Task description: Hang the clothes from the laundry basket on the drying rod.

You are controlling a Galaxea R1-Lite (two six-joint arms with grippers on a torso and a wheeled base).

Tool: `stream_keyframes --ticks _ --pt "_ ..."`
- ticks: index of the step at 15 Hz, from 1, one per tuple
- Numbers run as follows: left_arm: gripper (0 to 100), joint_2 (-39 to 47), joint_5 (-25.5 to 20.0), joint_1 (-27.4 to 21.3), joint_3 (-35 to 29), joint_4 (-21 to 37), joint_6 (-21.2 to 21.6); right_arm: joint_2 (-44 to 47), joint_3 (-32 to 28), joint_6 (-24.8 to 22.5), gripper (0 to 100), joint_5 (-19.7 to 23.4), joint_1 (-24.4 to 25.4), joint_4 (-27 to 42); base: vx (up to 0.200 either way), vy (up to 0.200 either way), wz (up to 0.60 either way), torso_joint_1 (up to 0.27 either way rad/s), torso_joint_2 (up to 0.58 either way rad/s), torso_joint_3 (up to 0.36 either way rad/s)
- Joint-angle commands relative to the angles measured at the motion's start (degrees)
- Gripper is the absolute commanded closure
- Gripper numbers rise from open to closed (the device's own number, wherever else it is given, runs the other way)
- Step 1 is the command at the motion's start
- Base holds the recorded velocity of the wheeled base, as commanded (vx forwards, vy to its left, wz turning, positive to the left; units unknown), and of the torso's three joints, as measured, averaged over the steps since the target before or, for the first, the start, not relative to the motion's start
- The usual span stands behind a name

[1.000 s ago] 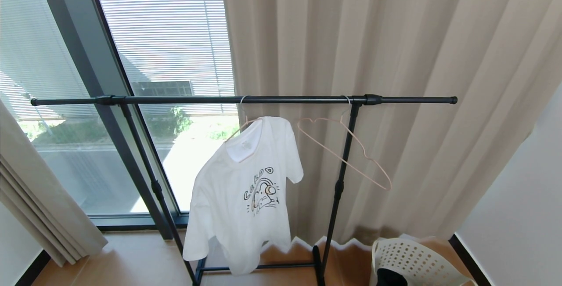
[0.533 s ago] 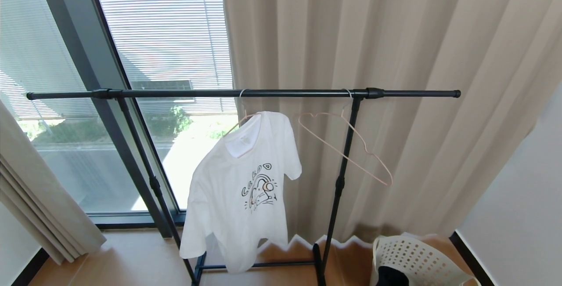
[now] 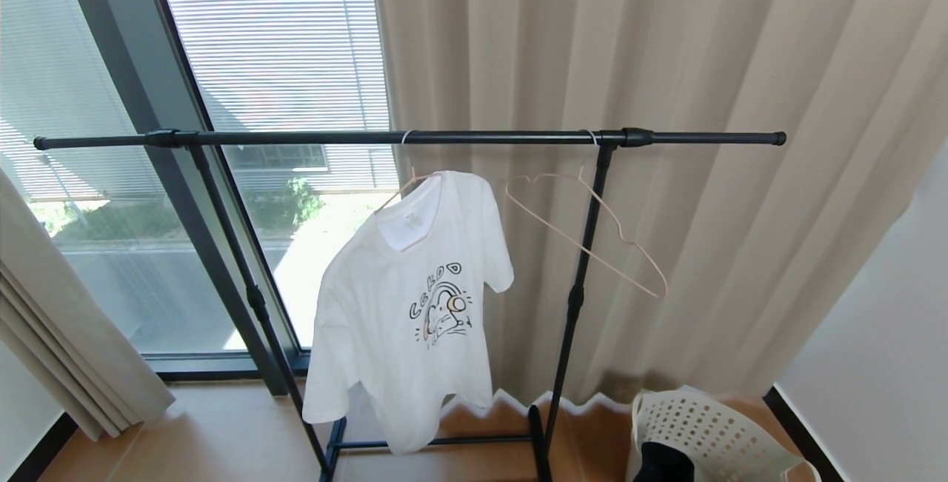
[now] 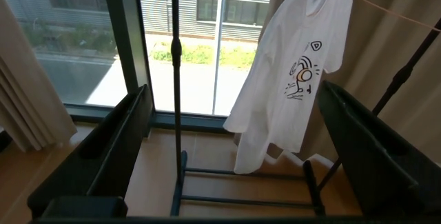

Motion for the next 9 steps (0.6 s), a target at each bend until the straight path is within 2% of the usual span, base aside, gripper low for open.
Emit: stream_keyframes --ticks 1,9 --pt "0 0.1 0.0 0.0 0.0 0.0 0.0 0.1 0.0 0.0 0 0.0 0.0 0.0 0.000 0.000 0.00 -0.144 0.33 0.178" --pt "0 0.1 0.0 0.0 0.0 0.0 0.1 0.1 0.0 0.1 0 0.0 0.0 -0.1 0.000 0.000 0.00 -0.154 0.36 0.198"
